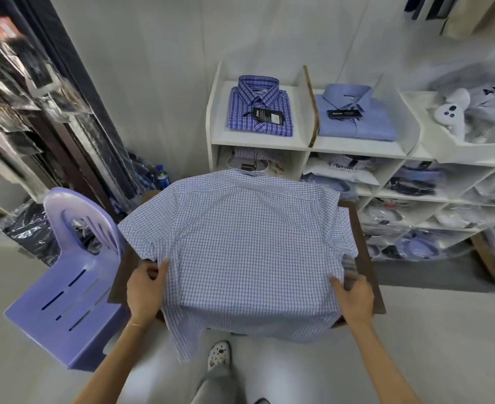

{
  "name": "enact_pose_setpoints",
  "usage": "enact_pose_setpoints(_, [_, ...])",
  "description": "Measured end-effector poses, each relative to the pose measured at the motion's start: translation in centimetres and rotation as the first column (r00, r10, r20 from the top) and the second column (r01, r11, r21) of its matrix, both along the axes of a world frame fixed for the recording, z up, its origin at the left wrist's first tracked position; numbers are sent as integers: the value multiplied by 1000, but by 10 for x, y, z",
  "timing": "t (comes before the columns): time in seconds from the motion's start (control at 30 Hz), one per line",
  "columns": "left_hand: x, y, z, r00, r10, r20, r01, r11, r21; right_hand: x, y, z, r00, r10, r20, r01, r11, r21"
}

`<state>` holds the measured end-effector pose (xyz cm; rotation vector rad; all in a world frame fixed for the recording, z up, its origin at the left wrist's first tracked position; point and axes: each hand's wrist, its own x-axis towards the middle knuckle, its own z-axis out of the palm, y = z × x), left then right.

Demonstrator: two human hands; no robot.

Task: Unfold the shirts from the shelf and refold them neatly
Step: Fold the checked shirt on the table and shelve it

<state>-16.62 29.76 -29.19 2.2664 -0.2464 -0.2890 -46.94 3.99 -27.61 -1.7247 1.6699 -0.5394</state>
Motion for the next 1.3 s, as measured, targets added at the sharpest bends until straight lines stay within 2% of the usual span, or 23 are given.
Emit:
enact_pose_setpoints(0.1, [1,-1,7,999,-23,-43,20,997,-70,-4,-1,5,997,66,41,-69,994,87])
enact_pose_setpoints(0.2, [9,5,3,991,-23,-132,2,987,-161,-8,-7,5,994,40,101,-55,987,151])
enact_pose_setpoints(0.3, [19,16,7,978,5,-206,-55,969,-240,-19,-21,6,991,8,135,-27,990,140])
enact_pose_setpoints(0.43, [25,28,5,991,1,-136,-22,987,-157,-27,-30,14,996,20,92,-30,994,108])
enact_pose_setpoints(0.53, [22,30,0,989,-33,-147,20,996,-88,-27,-23,14,997,74,-34,-69,991,119])
enact_pose_setpoints(0.67, [20,33,5,991,-2,-137,-10,996,-87,-26,-18,12,991,40,-129,-29,996,81])
enact_pose_setpoints(0.77, [20,34,10,996,25,-80,-29,998,-48,-13,-17,15,990,29,-136,-33,999,-27])
enact_pose_setpoints(0.87, [25,30,19,996,87,-6,-87,996,-32,7,-19,17,984,129,-124,-148,976,-157])
enact_pose_setpoints(0.97, [40,27,21,990,96,100,-95,995,-22,23,-33,19,994,63,-85,-74,987,-140])
enact_pose_setpoints(1.07, [51,7,21,963,-39,267,37,999,10,30,-57,19,994,-107,-13,107,993,-41])
enact_pose_setpoints(1.17, [43,-49,28,902,-269,337,277,961,26,37,-75,20,982,-179,-56,179,984,-6])
enact_pose_setpoints(1.23, [27,-93,28,800,-477,363,491,869,62,42,-82,23,976,-193,-102,194,981,-7])
enact_pose_setpoints(1.3, [8,-133,26,654,-665,361,683,724,98,45,-90,22,977,-163,-135,165,986,6])
